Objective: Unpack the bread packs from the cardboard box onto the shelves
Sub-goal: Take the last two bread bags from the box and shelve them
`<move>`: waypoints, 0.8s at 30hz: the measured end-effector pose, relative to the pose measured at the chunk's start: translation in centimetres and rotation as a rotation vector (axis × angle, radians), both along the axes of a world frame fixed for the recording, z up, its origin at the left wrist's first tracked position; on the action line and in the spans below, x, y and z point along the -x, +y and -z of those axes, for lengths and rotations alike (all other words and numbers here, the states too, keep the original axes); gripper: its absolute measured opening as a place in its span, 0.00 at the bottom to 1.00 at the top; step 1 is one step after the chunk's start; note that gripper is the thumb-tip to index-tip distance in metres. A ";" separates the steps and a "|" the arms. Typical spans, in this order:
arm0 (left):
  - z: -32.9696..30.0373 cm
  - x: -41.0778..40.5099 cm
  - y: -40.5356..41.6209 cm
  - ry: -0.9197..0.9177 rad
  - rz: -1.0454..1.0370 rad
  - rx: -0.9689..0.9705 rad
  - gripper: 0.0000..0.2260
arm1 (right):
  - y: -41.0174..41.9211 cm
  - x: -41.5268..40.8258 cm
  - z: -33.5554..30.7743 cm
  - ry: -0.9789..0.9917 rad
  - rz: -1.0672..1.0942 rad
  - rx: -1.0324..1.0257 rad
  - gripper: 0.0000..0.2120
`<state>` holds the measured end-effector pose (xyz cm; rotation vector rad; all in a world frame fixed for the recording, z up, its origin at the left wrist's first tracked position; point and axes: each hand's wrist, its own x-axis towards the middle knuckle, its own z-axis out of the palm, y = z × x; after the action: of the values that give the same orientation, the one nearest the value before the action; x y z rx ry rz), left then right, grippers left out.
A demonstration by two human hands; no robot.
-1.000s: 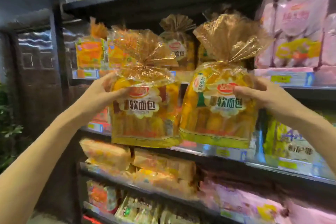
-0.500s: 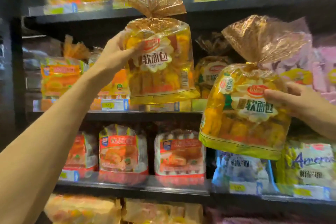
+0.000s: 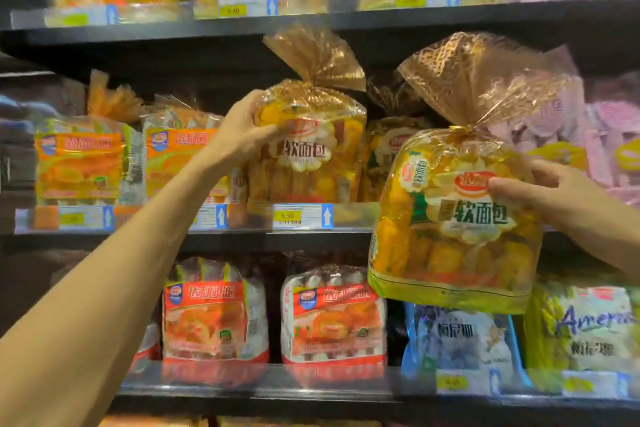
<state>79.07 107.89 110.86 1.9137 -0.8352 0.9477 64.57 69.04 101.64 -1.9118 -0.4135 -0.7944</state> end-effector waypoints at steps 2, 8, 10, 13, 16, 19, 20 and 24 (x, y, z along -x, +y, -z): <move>0.3 -0.5 -0.3 0.091 0.009 -0.047 0.25 | -0.3 -0.3 -0.4 0.001 0.015 0.007 0.36; 1.3 -1.5 -0.7 0.089 -0.137 0.009 0.31 | -0.8 -0.5 -2.6 -0.038 0.003 -0.030 0.18; 1.5 -1.5 -1.0 -0.008 -0.161 0.035 0.33 | -0.7 -0.3 -4.0 -0.063 -0.006 -0.036 0.16; 1.6 -1.1 -1.8 -0.119 -0.187 0.041 0.36 | -0.3 -0.4 -6.6 -0.158 -0.031 -0.080 0.11; 1.7 -0.9 -2.3 -0.237 -0.266 -0.012 0.36 | -0.1 -1.8 -9.6 -0.244 0.006 -0.088 0.17; 1.8 -0.9 -2.1 -0.260 -0.279 -0.027 0.34 | -0.3 -3.9 -11.5 -0.272 0.025 -0.062 0.26; 1.9 -0.8 -2.0 -0.263 -0.280 -0.026 0.33 | -0.5 -4.7 -11.7 -0.265 0.028 -0.048 0.27; 2.2 -0.5 -1.9 -0.277 -0.274 -0.031 0.31 | 0.2 -6.6 -11.3 -0.180 0.089 0.095 0.27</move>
<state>79.59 106.04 108.69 1.9847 -0.7574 1.3975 71.21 69.22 112.91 -1.9649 -0.4860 -1.0268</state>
